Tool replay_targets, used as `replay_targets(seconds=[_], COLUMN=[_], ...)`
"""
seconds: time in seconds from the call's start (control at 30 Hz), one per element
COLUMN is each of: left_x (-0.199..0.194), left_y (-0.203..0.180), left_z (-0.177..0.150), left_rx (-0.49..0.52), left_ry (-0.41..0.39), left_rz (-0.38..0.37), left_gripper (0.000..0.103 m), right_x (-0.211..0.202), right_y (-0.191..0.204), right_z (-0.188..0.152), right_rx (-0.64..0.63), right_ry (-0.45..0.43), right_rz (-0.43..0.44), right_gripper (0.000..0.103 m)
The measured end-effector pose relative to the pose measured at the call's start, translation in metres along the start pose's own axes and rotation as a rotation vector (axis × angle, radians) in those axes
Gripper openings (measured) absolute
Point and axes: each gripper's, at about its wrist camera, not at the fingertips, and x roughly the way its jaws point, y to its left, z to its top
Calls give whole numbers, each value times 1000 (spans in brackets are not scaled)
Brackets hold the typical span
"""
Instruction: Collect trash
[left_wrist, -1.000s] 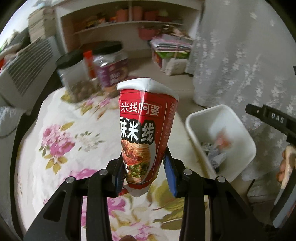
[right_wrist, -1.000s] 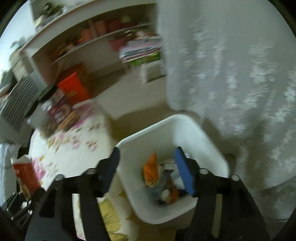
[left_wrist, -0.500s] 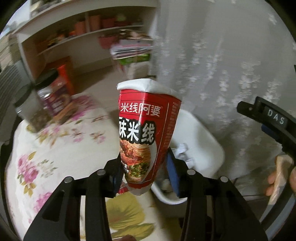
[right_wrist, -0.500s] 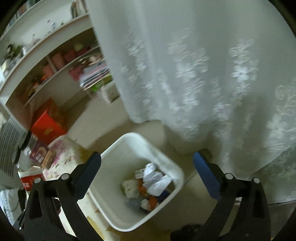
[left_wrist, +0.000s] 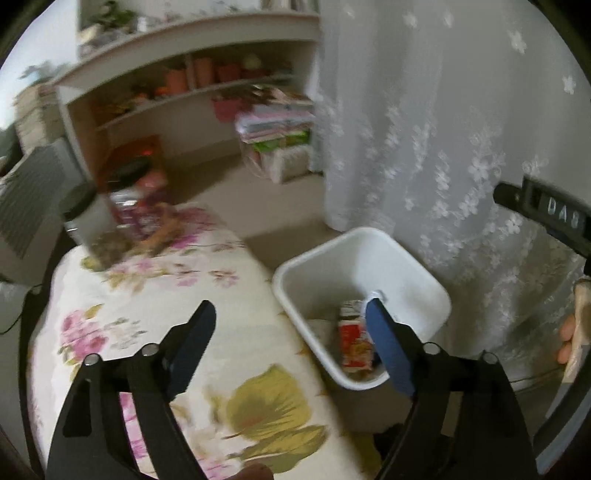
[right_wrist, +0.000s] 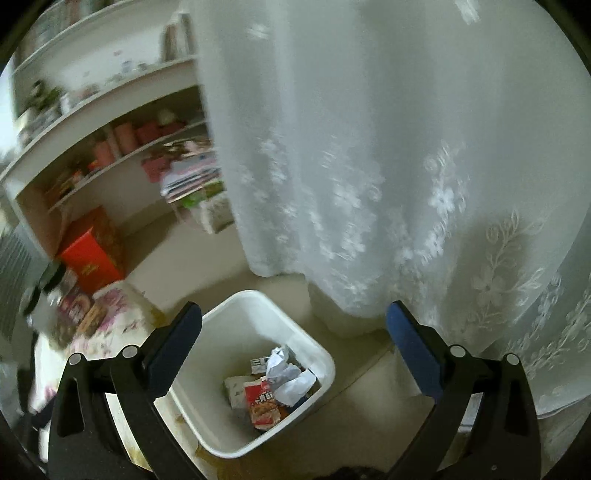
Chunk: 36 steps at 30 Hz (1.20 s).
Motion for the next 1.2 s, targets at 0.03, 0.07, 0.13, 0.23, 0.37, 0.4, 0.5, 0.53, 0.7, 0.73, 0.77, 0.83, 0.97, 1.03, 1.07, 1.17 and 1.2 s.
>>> replay_targets(seconds=[0.03, 0.07, 0.13, 0.23, 0.37, 0.4, 0.5, 0.53, 0.7, 0.73, 0.77, 0.83, 0.97, 1.03, 1.07, 1.17, 1.2], left_x=[-9, -18, -31, -50, -71, -74, -83, -84, -103, -103, -103, -103, -103, -104, -103, -103, -104], left_y=[10, 21, 40, 71, 110, 115, 133, 136, 157, 159, 160, 165, 171, 174, 175, 178, 177], left_z=[-5, -10, -17, -33, -61, -66, -85, -88, -110, -111, -112, -114, -113, -112, -112, -111, -110], left_rx=[-11, -22, -41, -84, -161, -171, -210, -220, -287, -280, -274, -279, -300, -314, -320, -336, -332], left_ry=[-17, -32, -45, -55, -79, -79, -80, -80, -138, -138, -133, -122, -110, -108, -104, -103, -104], left_rz=[19, 38, 66, 113, 184, 195, 213, 214, 257, 264, 268, 267, 257, 251, 247, 239, 241], left_gripper=[88, 88, 90, 91, 96, 96, 96, 96, 96, 96, 96, 96, 96, 96, 96, 96, 96], right_x=[-4, -12, -28, -50, -75, -81, -91, -92, -93, -94, -94, -96, -100, -100, -100, -101, -101], right_y=[7, 17, 37, 63, 89, 95, 109, 112, 127, 129, 133, 142, 156, 159, 160, 161, 160], right_z=[-2, -8, -21, -45, -81, -90, -106, -111, -127, -129, -131, -135, -142, -144, -145, -146, -146], right_rx=[-24, -54, -103, -177, -242, -253, -255, -244, -203, -198, -199, -216, -262, -272, -276, -283, -284], right_ry=[-3, -6, -12, -26, -60, -67, -67, -63, -42, -42, -44, -53, -84, -87, -89, -102, -104], right_rz=[5, 15, 38, 63, 27, 33, 79, 99, 166, 176, 188, 198, 199, 200, 198, 191, 190], right_gripper=[96, 96, 96, 96, 96, 96, 96, 96, 96, 96, 96, 96, 96, 96, 96, 96, 96])
